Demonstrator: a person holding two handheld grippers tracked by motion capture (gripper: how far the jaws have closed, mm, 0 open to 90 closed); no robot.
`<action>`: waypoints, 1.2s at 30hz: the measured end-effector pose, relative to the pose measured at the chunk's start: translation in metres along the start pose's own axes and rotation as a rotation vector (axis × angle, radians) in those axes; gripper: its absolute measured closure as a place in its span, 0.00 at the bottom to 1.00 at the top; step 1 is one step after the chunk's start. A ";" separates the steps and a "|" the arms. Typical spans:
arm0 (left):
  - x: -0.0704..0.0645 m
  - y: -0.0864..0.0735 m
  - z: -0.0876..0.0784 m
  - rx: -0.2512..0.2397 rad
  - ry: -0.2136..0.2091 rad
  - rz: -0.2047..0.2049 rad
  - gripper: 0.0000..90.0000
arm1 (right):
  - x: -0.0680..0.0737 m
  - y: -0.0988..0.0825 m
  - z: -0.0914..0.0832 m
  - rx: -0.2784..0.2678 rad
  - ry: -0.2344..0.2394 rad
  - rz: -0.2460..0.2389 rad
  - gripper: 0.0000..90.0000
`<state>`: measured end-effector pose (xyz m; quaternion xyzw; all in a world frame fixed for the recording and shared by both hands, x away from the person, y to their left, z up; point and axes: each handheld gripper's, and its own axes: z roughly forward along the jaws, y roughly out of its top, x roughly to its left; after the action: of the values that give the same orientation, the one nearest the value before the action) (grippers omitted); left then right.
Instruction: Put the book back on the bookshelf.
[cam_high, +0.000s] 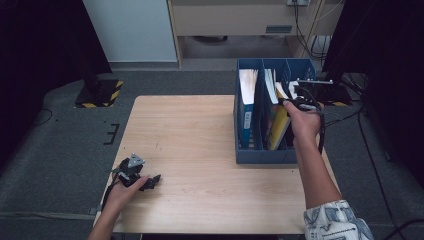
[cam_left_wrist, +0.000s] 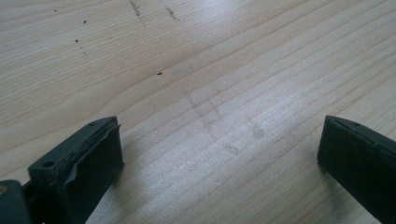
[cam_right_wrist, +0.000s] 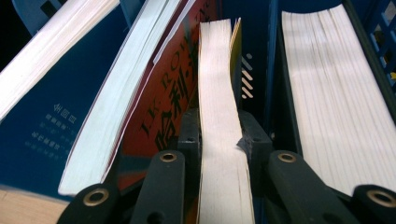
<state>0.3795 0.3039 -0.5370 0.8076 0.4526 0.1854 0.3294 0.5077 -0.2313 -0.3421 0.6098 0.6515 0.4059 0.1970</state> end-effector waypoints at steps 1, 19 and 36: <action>0.000 0.000 0.000 0.000 0.000 0.000 0.00 | 0.000 0.001 0.001 -0.006 0.000 -0.006 0.83; 0.000 0.000 0.000 0.000 -0.002 -0.003 0.00 | 0.000 0.005 0.014 -0.041 -0.020 0.009 0.83; 0.000 0.000 0.000 0.000 -0.001 0.001 0.00 | 0.001 0.004 0.010 0.013 0.015 0.010 0.78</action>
<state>0.3800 0.3035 -0.5371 0.8078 0.4522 0.1853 0.3296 0.5177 -0.2278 -0.3451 0.6114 0.6524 0.4073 0.1861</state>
